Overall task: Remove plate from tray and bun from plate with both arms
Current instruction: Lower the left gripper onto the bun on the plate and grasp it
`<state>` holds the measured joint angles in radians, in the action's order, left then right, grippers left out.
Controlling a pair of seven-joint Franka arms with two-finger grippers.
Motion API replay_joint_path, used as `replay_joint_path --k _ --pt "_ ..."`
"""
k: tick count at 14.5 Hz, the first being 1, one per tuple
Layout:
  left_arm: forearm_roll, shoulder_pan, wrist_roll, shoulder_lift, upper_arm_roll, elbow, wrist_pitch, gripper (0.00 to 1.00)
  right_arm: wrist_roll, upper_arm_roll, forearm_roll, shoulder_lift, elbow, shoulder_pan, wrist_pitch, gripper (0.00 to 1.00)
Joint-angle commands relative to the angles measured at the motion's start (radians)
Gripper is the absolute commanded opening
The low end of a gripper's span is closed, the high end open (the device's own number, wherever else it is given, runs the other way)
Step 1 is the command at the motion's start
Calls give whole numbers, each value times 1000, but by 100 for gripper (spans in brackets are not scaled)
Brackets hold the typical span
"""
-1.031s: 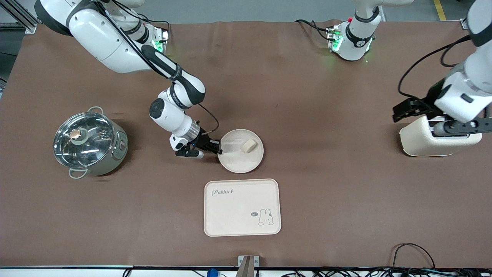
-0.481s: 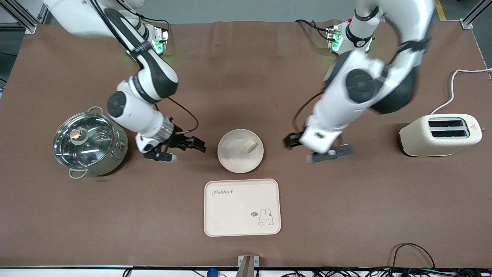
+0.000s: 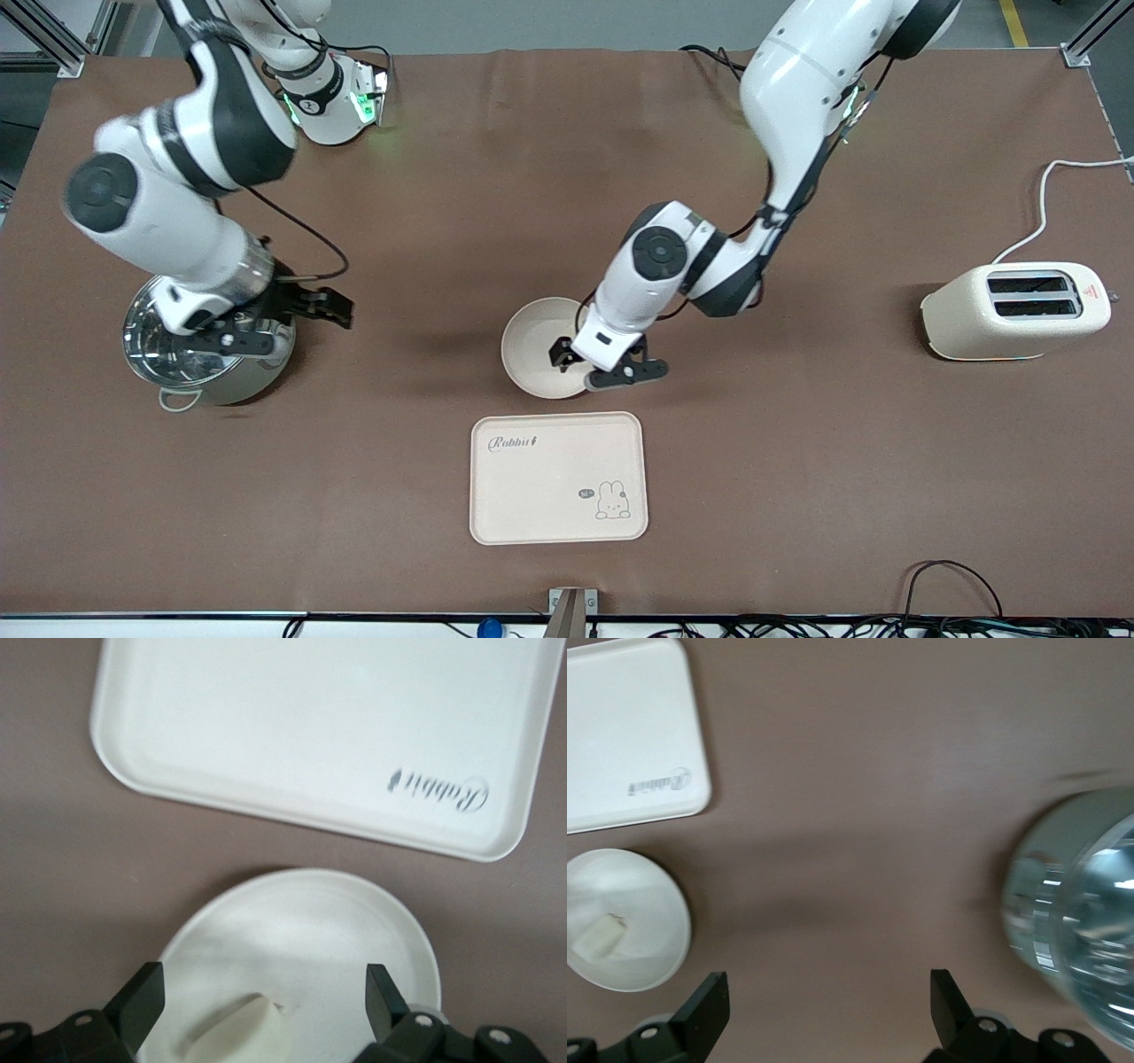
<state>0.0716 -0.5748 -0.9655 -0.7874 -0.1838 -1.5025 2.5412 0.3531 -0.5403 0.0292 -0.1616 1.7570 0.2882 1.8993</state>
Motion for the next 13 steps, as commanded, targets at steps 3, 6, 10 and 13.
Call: replay_joint_path --k 3,6,10,13 --pt "224 -68 -206 -46 12 30 21 100 -40 171 37 118 -79 -74 -164 100" --pt "312 -77 -235 -49 12 16 21 99 -181 480 23 123 -210 -267 -310 100" --pt "466 -83 -266 -67 12 -22 19 99 -195 514 21 184 -266 -261 -408 100" --pt "484 -73 -231 -56 10 -39 1 99 -198 502 21 205 -263 -262 -414 100"
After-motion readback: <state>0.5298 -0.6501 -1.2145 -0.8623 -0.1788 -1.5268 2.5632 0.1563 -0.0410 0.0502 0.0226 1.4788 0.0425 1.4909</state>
